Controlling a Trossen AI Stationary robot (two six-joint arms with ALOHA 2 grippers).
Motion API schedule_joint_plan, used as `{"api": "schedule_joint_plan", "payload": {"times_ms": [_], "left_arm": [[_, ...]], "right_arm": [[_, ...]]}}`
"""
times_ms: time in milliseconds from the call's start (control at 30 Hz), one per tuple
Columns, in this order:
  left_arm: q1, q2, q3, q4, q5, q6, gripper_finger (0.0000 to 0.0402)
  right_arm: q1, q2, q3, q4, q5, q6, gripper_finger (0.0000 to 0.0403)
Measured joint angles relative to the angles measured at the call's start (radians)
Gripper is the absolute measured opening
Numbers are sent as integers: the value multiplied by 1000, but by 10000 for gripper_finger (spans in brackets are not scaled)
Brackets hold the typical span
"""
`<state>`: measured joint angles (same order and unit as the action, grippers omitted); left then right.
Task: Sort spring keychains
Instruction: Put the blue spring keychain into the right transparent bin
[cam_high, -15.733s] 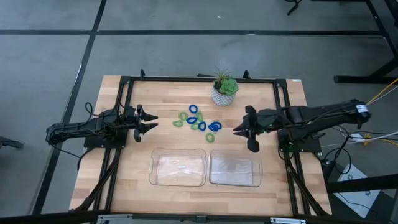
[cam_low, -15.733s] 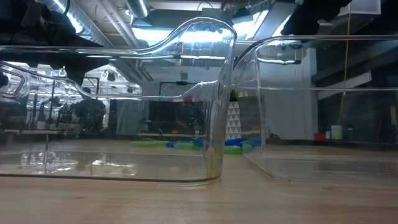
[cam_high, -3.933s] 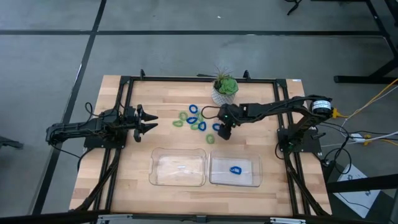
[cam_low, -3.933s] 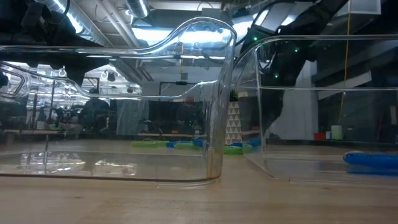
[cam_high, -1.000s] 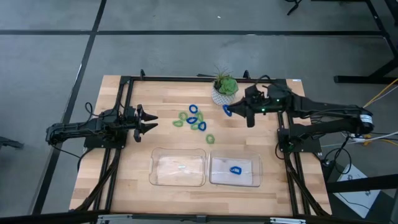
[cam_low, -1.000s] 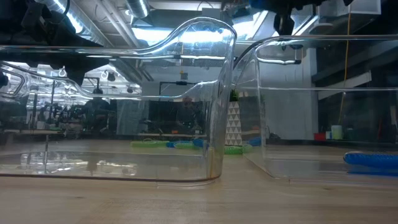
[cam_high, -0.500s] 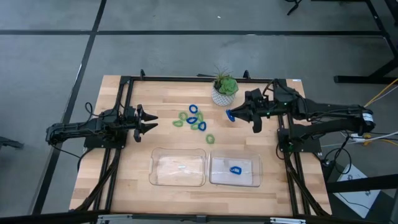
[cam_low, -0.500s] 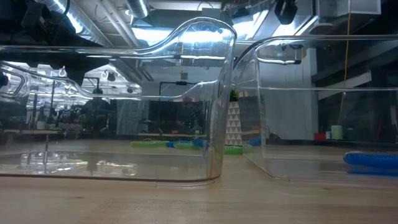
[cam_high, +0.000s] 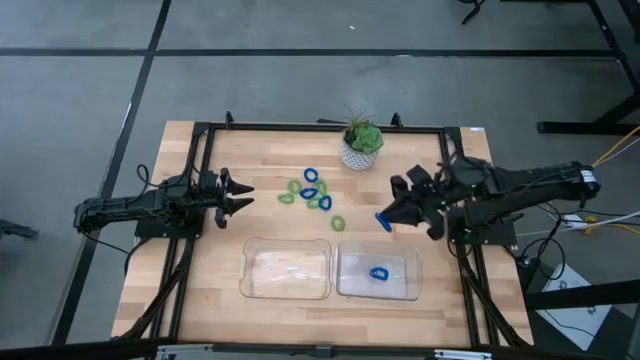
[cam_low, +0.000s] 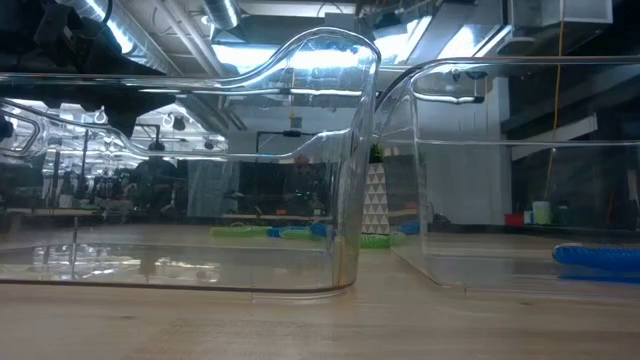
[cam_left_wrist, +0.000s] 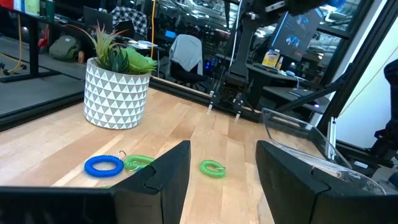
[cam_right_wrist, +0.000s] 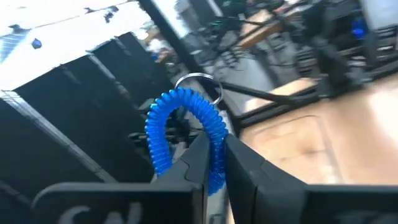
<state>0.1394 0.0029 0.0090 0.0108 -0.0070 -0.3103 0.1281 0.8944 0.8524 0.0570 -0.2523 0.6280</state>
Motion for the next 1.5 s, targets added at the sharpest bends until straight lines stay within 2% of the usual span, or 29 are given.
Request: {"api": "schedule_joint_plan", "payload": {"times_ms": [233, 500, 867, 1033, 1300, 1500], "left_arm": [[0, 0, 0, 0, 0, 0, 178], [0, 0, 0, 0, 0, 0, 178], [0, 0, 0, 0, 0, 0, 178], [0, 0, 0, 0, 0, 0, 178], [0, 0, 0, 0, 0, 0, 178], [0, 0, 0, 0, 0, 0, 178]], "right_arm": [[82, -8, 0, 8, -39, 96, 39], [216, -7, 0, 6, -56, 104, 39], [395, -6, 0, -80, -54, 111, 39], [469, 4, 0, -79, -19, 129, 39], [559, 42, 0, -94, -20, 128, 39], [606, 105, 0, -208, 31, 128, 39]]}}
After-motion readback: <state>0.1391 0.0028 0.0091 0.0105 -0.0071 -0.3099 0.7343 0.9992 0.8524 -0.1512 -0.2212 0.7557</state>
